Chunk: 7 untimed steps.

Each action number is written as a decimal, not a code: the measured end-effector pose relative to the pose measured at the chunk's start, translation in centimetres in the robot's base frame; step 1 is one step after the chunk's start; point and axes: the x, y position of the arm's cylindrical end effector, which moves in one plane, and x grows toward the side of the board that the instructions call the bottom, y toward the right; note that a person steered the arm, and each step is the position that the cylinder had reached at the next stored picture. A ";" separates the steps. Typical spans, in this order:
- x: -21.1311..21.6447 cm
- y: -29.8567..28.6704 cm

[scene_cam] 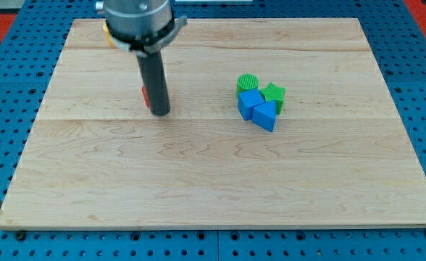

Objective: Place the triangle to the right of green star

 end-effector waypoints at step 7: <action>-5.5 -0.2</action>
